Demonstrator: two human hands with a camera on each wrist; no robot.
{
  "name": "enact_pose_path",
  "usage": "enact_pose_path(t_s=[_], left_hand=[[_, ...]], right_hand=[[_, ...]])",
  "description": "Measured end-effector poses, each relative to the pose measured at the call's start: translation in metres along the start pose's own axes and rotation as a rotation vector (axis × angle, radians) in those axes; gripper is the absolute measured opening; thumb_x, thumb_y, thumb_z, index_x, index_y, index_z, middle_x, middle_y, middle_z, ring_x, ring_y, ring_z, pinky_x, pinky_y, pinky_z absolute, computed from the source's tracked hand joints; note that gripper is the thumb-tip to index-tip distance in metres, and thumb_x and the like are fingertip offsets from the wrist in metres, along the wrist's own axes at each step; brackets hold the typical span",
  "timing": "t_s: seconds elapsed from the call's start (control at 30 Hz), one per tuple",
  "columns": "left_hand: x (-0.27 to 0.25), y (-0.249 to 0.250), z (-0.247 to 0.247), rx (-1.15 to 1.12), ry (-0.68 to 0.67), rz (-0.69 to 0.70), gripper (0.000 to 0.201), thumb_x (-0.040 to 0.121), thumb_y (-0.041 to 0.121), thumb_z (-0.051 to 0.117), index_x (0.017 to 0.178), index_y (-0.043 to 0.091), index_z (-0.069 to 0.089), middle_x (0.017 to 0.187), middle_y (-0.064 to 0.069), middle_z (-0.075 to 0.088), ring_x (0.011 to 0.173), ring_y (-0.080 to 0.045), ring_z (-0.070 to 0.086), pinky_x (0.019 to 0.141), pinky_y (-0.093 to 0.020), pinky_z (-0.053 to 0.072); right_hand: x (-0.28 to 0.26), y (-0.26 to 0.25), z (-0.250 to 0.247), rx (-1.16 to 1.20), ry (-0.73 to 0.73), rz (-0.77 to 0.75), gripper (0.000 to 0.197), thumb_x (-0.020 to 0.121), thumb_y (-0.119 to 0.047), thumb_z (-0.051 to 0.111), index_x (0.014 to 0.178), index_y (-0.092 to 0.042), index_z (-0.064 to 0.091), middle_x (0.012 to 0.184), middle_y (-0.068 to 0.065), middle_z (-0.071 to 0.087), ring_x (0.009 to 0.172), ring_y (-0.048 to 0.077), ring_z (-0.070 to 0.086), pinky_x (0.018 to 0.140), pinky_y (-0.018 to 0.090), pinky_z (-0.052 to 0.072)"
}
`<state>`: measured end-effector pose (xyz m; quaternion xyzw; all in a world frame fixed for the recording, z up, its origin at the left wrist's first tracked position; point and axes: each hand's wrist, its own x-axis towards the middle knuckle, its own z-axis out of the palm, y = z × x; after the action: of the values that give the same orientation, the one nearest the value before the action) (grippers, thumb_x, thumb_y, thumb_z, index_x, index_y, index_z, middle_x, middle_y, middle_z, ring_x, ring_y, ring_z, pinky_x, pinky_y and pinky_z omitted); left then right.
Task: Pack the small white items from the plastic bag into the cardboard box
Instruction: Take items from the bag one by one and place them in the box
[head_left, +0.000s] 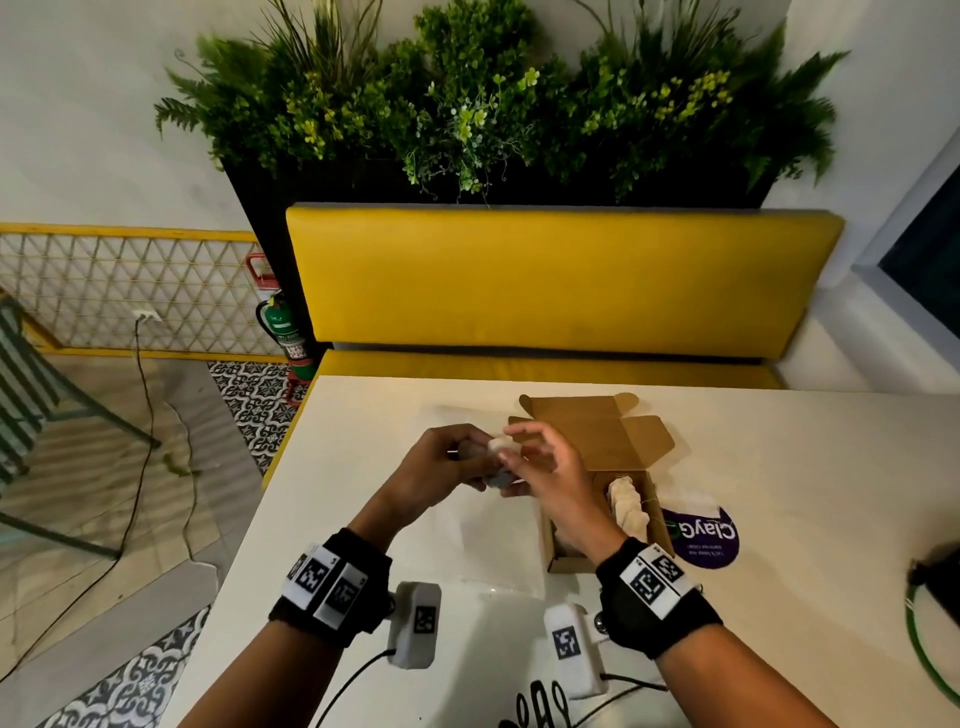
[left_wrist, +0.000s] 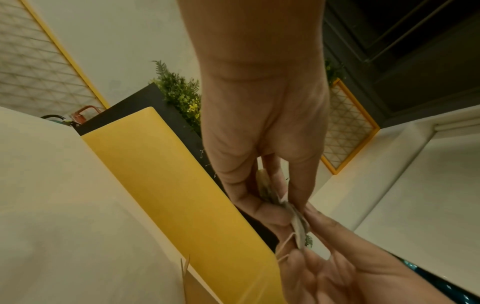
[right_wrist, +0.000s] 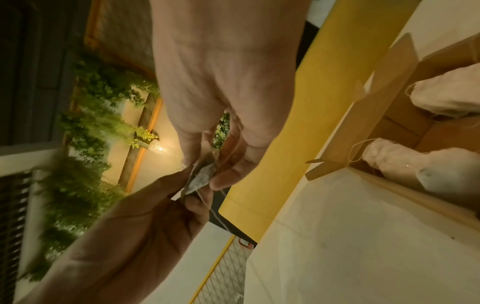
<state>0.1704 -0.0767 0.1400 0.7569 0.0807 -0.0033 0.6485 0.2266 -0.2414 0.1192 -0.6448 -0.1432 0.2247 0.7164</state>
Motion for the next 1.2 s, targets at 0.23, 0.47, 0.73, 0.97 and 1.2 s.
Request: enact_pose_path(t_s=[0.23,0.47,0.73,0.97,1.2], left_hand=[[0.016,0.004,0.019,-0.014,0.004,0.01,0.016,0.093,0.001,0.056,0.102,0.004,0.069,0.093,-0.014,0.072,0.078,-0.022,0.066,0.066,-0.03,0.051],[0.027,0.003,0.042,-0.158,0.035,-0.02,0.041,0.088,0.004,0.065,0.123,0.023,0.055,0.097,-0.008,0.071,0.079,-0.018,0.06,0.066,-0.026,0.048],[0.04,-0.001,0.072,-0.284,-0.058,-0.095,0.036,0.093,-0.005,0.05,0.122,0.014,0.055,0.11,-0.018,0.059,0.083,-0.026,0.065,0.074,-0.039,0.058],[0.051,-0.004,0.087,-0.273,-0.01,-0.132,0.028,0.096,0.001,0.041,0.109,0.011,0.064,0.096,-0.015,0.057,0.081,-0.029,0.054,0.063,-0.028,0.048],[0.057,0.01,0.107,0.071,-0.126,0.028,0.019,0.088,0.017,0.069,0.096,0.0,0.067,0.077,0.0,0.064,0.065,0.0,0.059,0.055,-0.013,0.043]], right_hand=[[-0.003,0.004,-0.029,0.239,0.147,0.143,0.021,0.091,-0.012,0.063,0.111,-0.01,0.058,0.114,0.013,0.066,0.099,0.027,0.067,0.079,0.04,0.059],[-0.008,0.008,-0.062,0.35,0.221,0.185,0.029,0.09,-0.012,0.062,0.117,-0.015,0.052,0.12,0.016,0.062,0.1,0.028,0.065,0.067,0.037,0.055],[-0.012,0.011,-0.093,0.503,0.222,0.206,0.022,0.092,-0.007,0.06,0.112,-0.013,0.053,0.118,0.02,0.059,0.094,0.03,0.065,0.059,0.034,0.057],[-0.013,0.007,-0.102,0.81,0.294,0.23,0.034,0.09,0.006,0.055,0.12,-0.01,0.053,0.116,0.023,0.062,0.099,0.035,0.066,0.063,0.035,0.061],[-0.011,0.017,-0.098,0.966,0.307,0.245,0.05,0.082,-0.005,0.061,0.131,-0.007,0.05,0.11,0.023,0.062,0.093,0.029,0.07,0.07,0.034,0.062]])
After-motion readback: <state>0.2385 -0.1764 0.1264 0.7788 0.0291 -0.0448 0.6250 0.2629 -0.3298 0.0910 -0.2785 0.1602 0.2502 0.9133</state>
